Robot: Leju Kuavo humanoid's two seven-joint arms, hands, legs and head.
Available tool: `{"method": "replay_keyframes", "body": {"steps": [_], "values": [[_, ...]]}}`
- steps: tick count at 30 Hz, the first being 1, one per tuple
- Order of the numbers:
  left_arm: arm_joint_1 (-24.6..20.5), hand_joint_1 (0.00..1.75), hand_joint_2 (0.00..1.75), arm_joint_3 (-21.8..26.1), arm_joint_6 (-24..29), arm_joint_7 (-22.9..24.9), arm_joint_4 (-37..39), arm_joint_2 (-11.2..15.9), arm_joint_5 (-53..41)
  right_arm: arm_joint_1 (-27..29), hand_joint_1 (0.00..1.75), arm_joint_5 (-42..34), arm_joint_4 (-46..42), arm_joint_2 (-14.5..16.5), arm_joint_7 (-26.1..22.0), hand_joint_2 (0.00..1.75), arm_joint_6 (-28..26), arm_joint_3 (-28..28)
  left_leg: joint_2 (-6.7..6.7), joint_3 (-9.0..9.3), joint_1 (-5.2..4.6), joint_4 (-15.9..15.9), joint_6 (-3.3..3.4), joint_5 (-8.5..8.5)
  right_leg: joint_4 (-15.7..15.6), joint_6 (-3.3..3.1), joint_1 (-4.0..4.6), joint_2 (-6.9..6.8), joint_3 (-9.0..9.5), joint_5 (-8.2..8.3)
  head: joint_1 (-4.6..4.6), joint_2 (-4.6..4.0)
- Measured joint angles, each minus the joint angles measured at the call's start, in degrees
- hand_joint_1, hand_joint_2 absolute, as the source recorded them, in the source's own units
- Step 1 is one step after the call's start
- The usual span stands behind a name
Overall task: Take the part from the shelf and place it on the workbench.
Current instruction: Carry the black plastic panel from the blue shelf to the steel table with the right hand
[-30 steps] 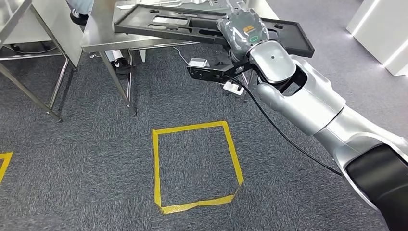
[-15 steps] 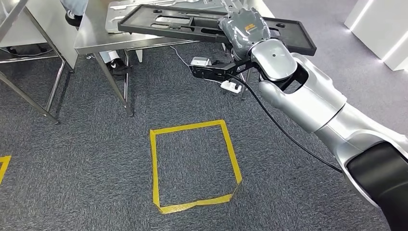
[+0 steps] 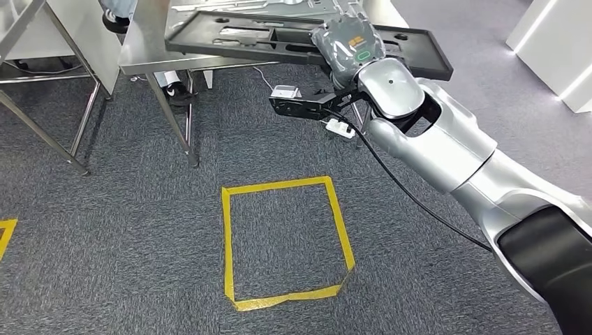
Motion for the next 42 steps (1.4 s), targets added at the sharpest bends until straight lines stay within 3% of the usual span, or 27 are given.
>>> {"method": "replay_keyframes", "body": {"steps": [5, 7, 9, 10, 11, 13, 15, 16, 20, 22, 24, 25, 26, 27, 29, 30, 31, 32, 35, 37, 40, 41, 42], "values": [[0.0, 0.00, 1.75, -0.1, 0.3, 0.3, 0.0, 0.0, 0.0, 0.1, 1.75, 0.5, 0.6, 0.9, -0.5, 1.75, -0.3, 0.0, 0.17, -0.05, -0.06, 0.7, -1.50, -0.96, -2.4, -0.99, -0.12, 0.05, 1.82, -0.57, -0.20, 0.00], [0.0, 0.00, 1.75, -0.1, 0.3, 0.4, 0.0, 0.1, 0.0, 0.0, 1.75, 0.7, 0.9, 1.6, -0.8, 1.75, -0.3, 0.0, 0.28, -2.43, 0.05, 5.7, -2.08, -3.13, -2.8, -1.49, -0.33, 0.01, 2.72, -0.85, -0.39, 0.00], [0.1, 0.00, 1.75, -0.1, 0.2, 0.5, 0.0, 0.1, -0.1, -0.1, 1.75, 0.9, 1.5, 2.6, -1.2, 1.75, -0.3, 0.2, 0.29, -6.72, 0.17, 13.0, -2.53, -5.25, -2.9, -1.76, -0.32, 0.08, 3.38, -1.37, -0.45, 0.00], [0.1, 0.00, 1.75, -0.1, 0.2, 0.5, 0.0, 0.1, -0.1, -0.1, 1.75, 1.0, 1.8, 3.0, -1.5, 1.75, -0.3, 0.3, 0.31, -8.32, 0.26, 15.1, -2.68, -5.13, -2.9, -1.77, -0.31, 0.14, 3.74, -1.69, -0.45, 0.00], [0.1, 0.00, 1.75, -0.1, 0.2, 0.5, 0.0, 0.1, -0.1, 0.0, 1.75, 1.0, 2.1, 3.4, -1.6, 1.75, -0.3, 0.5, 0.32, -8.92, 0.35, 15.0, -2.79, -3.86, -2.9, -1.72, -0.31, 0.19, 4.16, -2.06, -0.44, 0.00], [0.1, 0.00, 1.75, -0.1, 0.2, 0.5, 0.0, 0.1, -0.1, -0.1, 1.75, 1.0, 2.6, 4.0, -1.8, 1.75, -0.3, 0.6, 0.39, -6.99, 0.53, 8.5, -2.77, 1.06, -2.8, -1.46, -0.34, 0.22, 5.24, -2.93, -0.44, 0.00], [0.1, 0.00, 1.75, -0.1, 0.2, 0.5, 0.0, 0.2, -0.1, -0.3, 1.75, 1.0, 3.0, 4.5, -1.8, 1.75, -0.4, 0.7, 0.43, -3.89, 0.29, 1.7, -2.38, 3.79, -2.9, -0.98, -0.22, 0.19, 6.01, -3.67, -0.47, 0.00], [0.1, 0.00, 1.75, -0.1, 0.2, 0.5, 0.0, 0.2, -0.1, -0.4, 1.75, 1.0, 3.2, 4.7, -1.8, 1.75, -0.4, 0.7, 0.43, -3.03, 0.10, 0.1, -2.03, 3.80, -3.1, -0.70, -0.15, 0.16, 6.18, -3.85, -0.50, 0.00], [0.1, 0.00, 1.75, -0.1, 0.2, 0.6, 0.0, 0.2, -0.1, -0.6, 1.75, 1.0, 3.8, 5.1, -1.9, 1.75, -0.5, 0.8, 0.43, -1.51, 0.13, -1.2, -0.38, 2.56, -2.1, 0.40, 0.02, 0.07, 6.22, -4.39, -0.38, 0.00], [0.2, 0.00, 1.75, -0.1, 0.2, 0.6, 0.0, 0.2, -0.1, -0.8, 1.75, 1.0, 4.1, 5.2, -2.1, 1.75, -0.5, 0.8, 0.38, -0.47, 0.29, -1.5, 0.32, 2.12, 2.7, 0.80, -0.07, 0.02, 3.66, -6.15, -0.18, 0.00], [0.2, 0.00, 1.75, -0.1, 0.0, 0.6, 0.0, 0.2, -0.2, -0.9, 1.75, 1.1, 4.4, 5.5, -2.8, 1.75, -0.5, 1.0, 0.35, 0.23, 0.23, -1.5, 0.75, 1.46, 10.2, 1.04, -0.08, 0.01, -1.12, -8.30, -0.04, 0.00], [0.2, 0.00, 1.75, -0.1, -0.2, 0.6, 0.0, 0.2, -0.3, -0.9, 1.75, 1.2, 4.7, 5.9, -3.3, 1.75, -0.5, 1.1, 0.31, 0.61, 0.22, -1.5, 0.81, 1.08, 12.6, 1.07, -0.09, 0.01, -3.19, -8.56, -0.05, 0.00], [0.2, 0.00, 1.75, -0.1, -0.4, 0.6, 0.0, 0.2, -0.3, -0.9, 1.75, 1.2, 5.1, 6.3, -3.8, 1.75, -0.5, 1.3, 0.25, 1.06, 0.21, -1.4, 0.81, 0.65, 13.1, 0.97, -0.09, 0.00, -4.38, -7.74, -0.03, 0.00], [0.2, 0.00, 1.75, -0.1, -0.7, 0.5, 0.0, 0.1, -0.3, -0.9, 1.75, 1.4, 5.5, 6.9, -4.3, 1.75, -0.5, 1.5, 0.15, 1.60, 0.21, -1.3, 0.76, 0.19, 11.4, 0.79, -0.08, 0.00, -4.46, -5.77, -0.02, 0.00], [0.2, 0.00, 1.75, -0.1, -1.1, 0.4, 0.0, 0.1, -0.3, -1.1, 1.75, 1.7, 6.6, 8.3, -5.2, 1.75, -0.5, 1.8, 0.00, 2.82, 0.22, -1.3, 0.47, -0.80, 4.0, 0.22, 0.05, 0.00, -2.35, -0.43, -0.03, 0.00], [0.1, 0.00, 1.75, -0.1, -1.3, 0.4, 0.0, 0.0, -0.3, -1.3, 1.75, 1.8, 7.2, 9.1, -5.6, 1.75, -0.6, 2.0, -0.02, 3.23, 0.19, -1.3, 0.21, -1.23, 0.5, -0.04, 0.23, 0.00, -1.28, 0.87, -0.10, 0.00], [0.1, 0.00, 1.75, -0.1, -1.4, 0.4, 0.0, 0.0, -0.2, -1.5, 1.75, 1.9, 7.9, 10.1, -6.0, 1.75, -0.7, 2.2, 0.03, 3.44, 0.18, -1.3, -0.14, -1.58, -1.6, -0.32, 0.37, 0.02, -0.42, 1.58, -0.17, 0.00], [0.0, 0.00, 1.75, -0.1, -1.5, 0.4, 0.0, 0.0, -0.2, -1.7, 1.75, 2.0, 8.5, 11.0, -6.3, 1.75, -0.8, 2.3, 0.12, 3.61, 0.14, -1.3, -0.55, -1.82, -2.6, -0.60, 0.51, 0.08, 0.03, 1.28, -0.28, 0.00], [0.0, 0.00, 1.75, -0.1, -1.7, 0.5, 0.0, 0.0, 0.0, -2.1, 1.75, 2.0, 9.8, 13.4, -7.2, 1.75, -0.9, 2.6, 0.28, 3.90, 0.20, -0.6, -1.62, -2.49, -3.3, -1.46, 0.36, 0.16, 1.34, 0.79, -0.46, 0.01], [-0.1, 0.00, 1.75, -0.1, -1.7, 0.5, 0.0, 0.0, 0.1, -2.7, 1.75, 2.0, 10.7, 14.8, -7.3, 1.75, -1.0, 2.6, 0.31, 1.78, 0.36, 3.4, -2.15, -3.95, -3.6, -2.01, 0.10, 0.08, 2.32, 0.38, -0.64, 0.00], [0.0, 0.00, 1.75, -0.1, -1.7, 0.5, 0.0, 0.0, 0.2, -3.1, 1.75, 1.9, 11.8, 16.3, -7.6, 1.75, -1.0, 2.9, 0.32, -4.67, 0.54, 13.4, -2.89, -7.14, -3.6, -2.29, 0.07, 0.07, 3.54, -0.75, -0.75, 0.00], [0.1, 0.00, 1.75, -0.1, -1.8, 0.5, 0.0, 0.0, 0.2, -3.0, 1.75, 1.8, 12.2, 16.5, -7.9, 1.75, -1.0, 3.0, 0.33, -6.05, 0.63, 14.4, -3.04, -6.91, -3.6, -2.25, 0.06, 0.10, 4.08, -1.21, -0.76, 0.00], [0.2, 0.00, 1.75, -0.1, -1.8, 0.5, 0.0, 0.0, 0.3, -2.9, 1.75, 1.7, 12.6, 16.8, -8.1, 1.75, -1.0, 3.1, 0.35, -6.49, 0.75, 13.3, -3.12, -5.39, -3.6, -2.18, 0.04, 0.12, 4.69, -1.69, -0.76, 0.00]]}}
